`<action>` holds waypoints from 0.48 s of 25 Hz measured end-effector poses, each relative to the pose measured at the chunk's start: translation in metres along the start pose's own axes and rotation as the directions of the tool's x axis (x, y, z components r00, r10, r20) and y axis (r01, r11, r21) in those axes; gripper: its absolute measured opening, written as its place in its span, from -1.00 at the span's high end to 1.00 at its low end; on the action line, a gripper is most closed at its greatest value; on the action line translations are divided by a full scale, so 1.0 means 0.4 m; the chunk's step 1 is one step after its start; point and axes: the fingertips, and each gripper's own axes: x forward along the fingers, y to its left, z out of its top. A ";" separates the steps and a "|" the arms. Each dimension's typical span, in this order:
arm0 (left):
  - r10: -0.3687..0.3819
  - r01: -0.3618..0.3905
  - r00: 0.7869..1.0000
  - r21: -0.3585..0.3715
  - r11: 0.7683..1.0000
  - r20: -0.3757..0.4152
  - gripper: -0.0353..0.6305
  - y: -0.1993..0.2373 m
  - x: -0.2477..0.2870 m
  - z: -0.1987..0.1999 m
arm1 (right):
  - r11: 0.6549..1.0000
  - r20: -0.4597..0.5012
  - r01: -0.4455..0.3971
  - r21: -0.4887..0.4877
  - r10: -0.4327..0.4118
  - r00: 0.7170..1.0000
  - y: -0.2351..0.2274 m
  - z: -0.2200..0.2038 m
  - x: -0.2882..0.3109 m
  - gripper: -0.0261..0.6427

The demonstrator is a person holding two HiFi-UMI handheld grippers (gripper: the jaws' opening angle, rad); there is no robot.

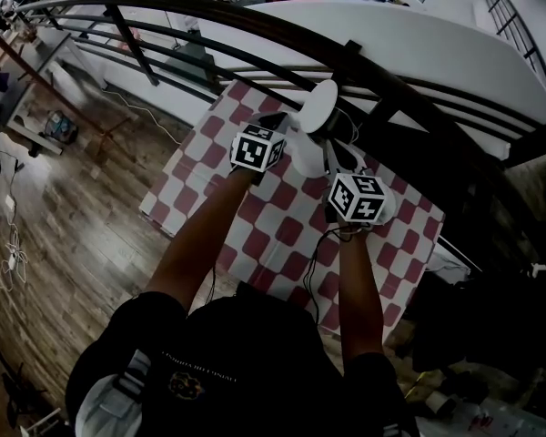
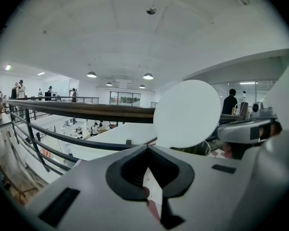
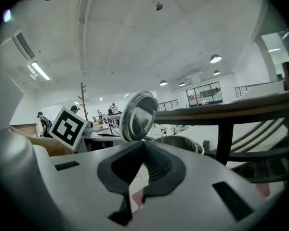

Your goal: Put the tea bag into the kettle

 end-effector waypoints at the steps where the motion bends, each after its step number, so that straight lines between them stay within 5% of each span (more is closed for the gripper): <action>1: -0.001 0.001 1.000 -0.001 1.000 0.000 0.90 0.000 0.000 -0.001 | 1.000 -0.002 0.004 0.005 -0.004 1.000 -0.003 -0.006 -0.003 0.89; 12: -0.006 0.006 1.000 0.004 1.000 -0.001 0.90 0.000 0.000 -0.002 | 0.999 0.003 0.030 0.019 -0.030 1.000 -0.030 -0.011 -0.023 0.89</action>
